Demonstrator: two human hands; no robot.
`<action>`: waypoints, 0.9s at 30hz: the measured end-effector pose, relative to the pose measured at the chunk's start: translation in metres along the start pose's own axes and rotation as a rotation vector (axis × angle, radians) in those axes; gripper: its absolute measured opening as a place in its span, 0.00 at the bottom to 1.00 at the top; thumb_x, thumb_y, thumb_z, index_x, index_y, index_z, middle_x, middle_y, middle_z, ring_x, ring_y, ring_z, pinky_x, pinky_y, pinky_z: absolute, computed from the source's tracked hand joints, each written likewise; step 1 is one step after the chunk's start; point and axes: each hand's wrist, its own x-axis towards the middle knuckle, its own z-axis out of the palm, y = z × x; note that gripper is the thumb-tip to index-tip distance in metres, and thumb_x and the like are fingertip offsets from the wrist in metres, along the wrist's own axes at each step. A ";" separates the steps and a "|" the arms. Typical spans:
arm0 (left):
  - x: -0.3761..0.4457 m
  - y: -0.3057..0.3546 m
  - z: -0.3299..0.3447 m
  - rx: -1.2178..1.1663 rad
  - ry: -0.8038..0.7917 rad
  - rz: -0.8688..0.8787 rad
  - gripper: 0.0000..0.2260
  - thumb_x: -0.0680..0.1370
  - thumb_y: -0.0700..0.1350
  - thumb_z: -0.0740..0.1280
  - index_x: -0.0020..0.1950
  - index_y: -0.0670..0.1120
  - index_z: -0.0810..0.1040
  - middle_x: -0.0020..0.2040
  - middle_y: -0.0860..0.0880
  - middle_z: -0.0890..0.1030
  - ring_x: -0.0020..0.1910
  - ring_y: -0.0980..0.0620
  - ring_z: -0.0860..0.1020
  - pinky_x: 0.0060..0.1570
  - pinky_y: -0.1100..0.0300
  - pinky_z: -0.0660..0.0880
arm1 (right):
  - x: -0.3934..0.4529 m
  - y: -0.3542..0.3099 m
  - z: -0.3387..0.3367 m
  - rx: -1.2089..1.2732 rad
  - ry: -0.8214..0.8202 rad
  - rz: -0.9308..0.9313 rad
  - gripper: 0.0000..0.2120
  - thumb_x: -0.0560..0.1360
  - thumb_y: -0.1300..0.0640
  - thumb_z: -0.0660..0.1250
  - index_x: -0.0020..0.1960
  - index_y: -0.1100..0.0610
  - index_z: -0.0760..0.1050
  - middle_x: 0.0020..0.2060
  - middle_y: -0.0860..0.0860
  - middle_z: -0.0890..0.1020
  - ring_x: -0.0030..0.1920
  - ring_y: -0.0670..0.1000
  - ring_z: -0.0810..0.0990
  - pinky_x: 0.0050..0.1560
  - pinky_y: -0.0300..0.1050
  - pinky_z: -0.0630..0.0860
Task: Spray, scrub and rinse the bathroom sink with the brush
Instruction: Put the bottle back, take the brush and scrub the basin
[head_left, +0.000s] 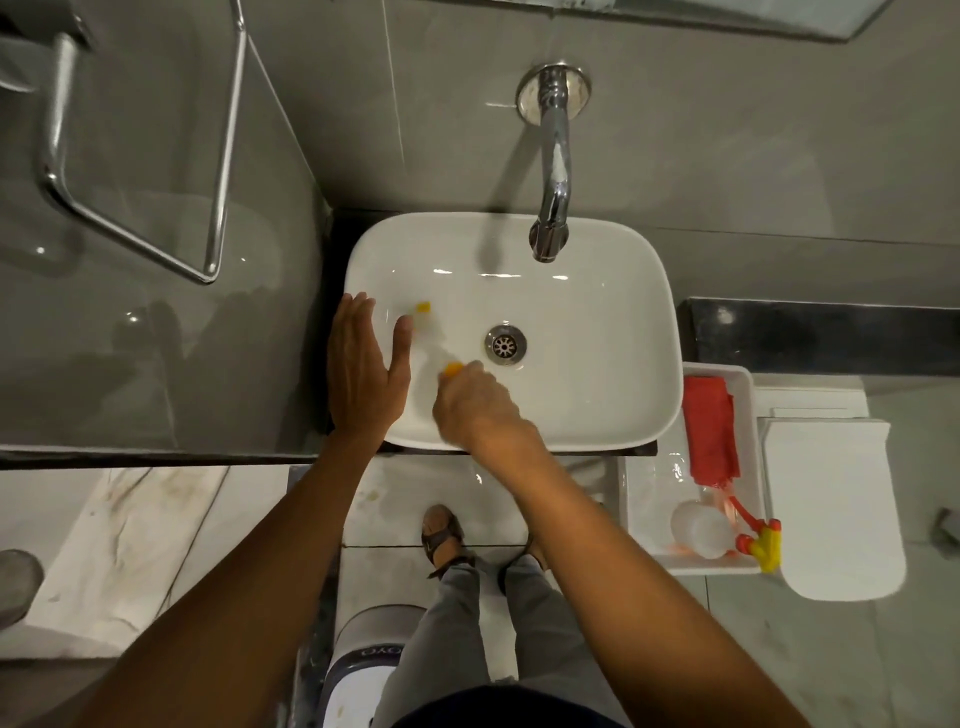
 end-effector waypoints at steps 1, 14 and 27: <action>0.000 -0.001 0.000 -0.004 -0.004 -0.007 0.38 0.86 0.70 0.48 0.81 0.42 0.70 0.82 0.42 0.70 0.84 0.43 0.67 0.81 0.48 0.68 | 0.015 0.001 -0.006 0.058 0.049 0.029 0.20 0.86 0.52 0.55 0.74 0.62 0.67 0.70 0.59 0.77 0.72 0.61 0.76 0.69 0.51 0.71; 0.000 0.002 -0.003 -0.013 -0.033 -0.032 0.40 0.84 0.72 0.46 0.82 0.44 0.69 0.84 0.43 0.68 0.84 0.43 0.66 0.81 0.48 0.67 | -0.041 0.150 -0.003 -0.091 0.083 0.185 0.18 0.87 0.53 0.53 0.67 0.64 0.71 0.57 0.61 0.80 0.59 0.63 0.81 0.51 0.49 0.72; 0.001 -0.001 -0.001 0.007 -0.039 -0.034 0.40 0.84 0.72 0.46 0.82 0.44 0.70 0.84 0.42 0.68 0.84 0.43 0.66 0.81 0.47 0.67 | 0.048 -0.003 -0.047 0.021 0.140 0.018 0.20 0.85 0.54 0.55 0.71 0.62 0.73 0.68 0.59 0.79 0.67 0.61 0.80 0.66 0.52 0.78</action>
